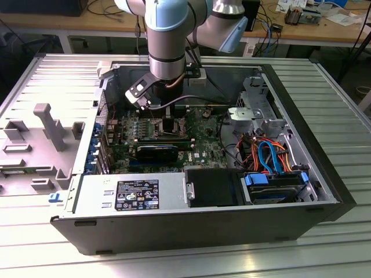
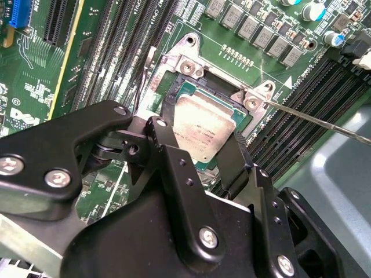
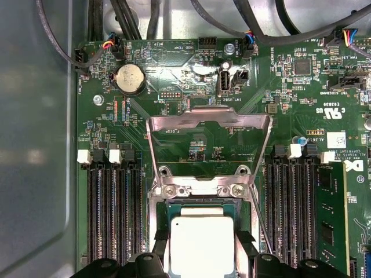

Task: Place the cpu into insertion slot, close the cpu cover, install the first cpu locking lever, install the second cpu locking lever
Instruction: 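Place the cpu into insertion slot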

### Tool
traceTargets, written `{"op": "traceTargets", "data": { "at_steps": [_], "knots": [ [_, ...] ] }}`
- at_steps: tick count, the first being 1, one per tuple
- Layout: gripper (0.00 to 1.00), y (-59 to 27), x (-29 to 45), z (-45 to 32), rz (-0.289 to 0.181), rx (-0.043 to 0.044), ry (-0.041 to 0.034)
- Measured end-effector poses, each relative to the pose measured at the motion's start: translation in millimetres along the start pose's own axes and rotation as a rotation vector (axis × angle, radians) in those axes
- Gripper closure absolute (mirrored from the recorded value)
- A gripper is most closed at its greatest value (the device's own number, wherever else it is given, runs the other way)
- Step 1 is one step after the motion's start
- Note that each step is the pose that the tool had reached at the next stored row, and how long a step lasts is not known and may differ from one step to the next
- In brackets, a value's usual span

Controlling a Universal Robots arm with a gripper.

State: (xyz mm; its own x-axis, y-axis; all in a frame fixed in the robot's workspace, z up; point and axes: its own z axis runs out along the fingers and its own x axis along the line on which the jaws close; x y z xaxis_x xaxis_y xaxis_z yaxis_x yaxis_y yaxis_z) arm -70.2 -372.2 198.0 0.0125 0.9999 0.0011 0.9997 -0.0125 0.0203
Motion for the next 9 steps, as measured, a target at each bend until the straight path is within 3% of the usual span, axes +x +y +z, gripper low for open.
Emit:
{"op": "traceTargets", "data": {
  "at_steps": [3,4,9],
  "knots": [
    [0.45,0.1,0.3,0.8,0.000,-0.0013,0.0023],
    [0.39,0.1,0.3,0.7,0.000,-0.0010,0.0016],
    [0.39,0.0,0.0,0.1,0.000,-0.0001,0.0001]
  ]
}}
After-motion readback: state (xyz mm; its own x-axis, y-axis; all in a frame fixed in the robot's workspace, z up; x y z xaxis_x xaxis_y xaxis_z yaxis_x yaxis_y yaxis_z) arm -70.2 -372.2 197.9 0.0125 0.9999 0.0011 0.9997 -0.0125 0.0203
